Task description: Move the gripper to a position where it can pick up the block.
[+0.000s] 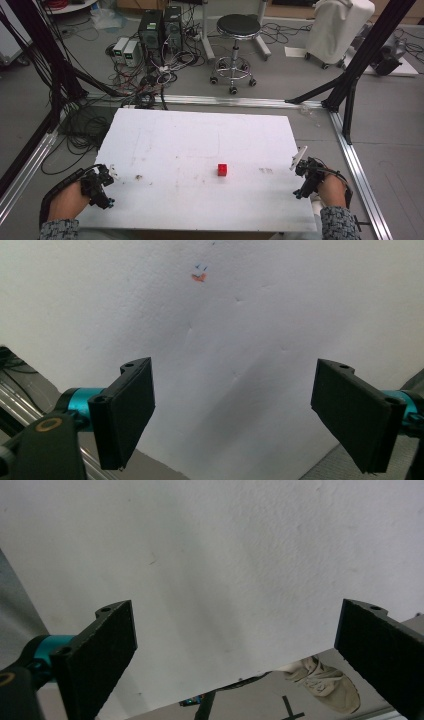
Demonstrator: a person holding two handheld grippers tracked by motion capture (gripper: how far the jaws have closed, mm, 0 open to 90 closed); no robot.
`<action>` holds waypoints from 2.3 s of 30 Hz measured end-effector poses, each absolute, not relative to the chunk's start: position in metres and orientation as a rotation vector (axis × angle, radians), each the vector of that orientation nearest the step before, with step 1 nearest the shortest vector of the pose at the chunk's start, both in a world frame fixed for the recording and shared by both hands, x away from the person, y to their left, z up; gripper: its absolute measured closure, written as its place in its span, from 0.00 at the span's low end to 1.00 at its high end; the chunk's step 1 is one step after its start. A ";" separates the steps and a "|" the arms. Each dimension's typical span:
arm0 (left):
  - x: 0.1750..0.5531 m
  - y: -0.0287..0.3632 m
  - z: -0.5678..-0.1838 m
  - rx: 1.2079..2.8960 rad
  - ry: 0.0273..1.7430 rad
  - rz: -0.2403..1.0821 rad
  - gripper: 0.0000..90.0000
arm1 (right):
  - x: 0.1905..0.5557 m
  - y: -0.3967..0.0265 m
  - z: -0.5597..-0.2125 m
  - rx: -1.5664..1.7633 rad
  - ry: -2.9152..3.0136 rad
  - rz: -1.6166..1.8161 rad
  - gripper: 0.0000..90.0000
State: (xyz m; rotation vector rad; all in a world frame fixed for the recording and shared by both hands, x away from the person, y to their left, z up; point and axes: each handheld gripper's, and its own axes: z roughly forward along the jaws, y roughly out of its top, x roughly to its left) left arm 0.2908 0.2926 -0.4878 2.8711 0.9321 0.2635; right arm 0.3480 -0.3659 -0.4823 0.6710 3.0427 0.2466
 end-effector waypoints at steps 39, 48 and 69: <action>0.291 0.295 -0.486 2.840 0.940 0.266 0.20 | 0.411 -0.279 -0.408 0.400 3.076 0.205 0.03; 0.292 0.295 -0.485 2.849 0.928 0.262 0.20 | 0.417 -0.248 -0.405 0.315 3.090 0.193 0.03; 0.291 0.295 -0.484 2.821 0.938 0.267 0.19 | 0.428 -0.178 -0.430 0.146 3.124 0.214 0.03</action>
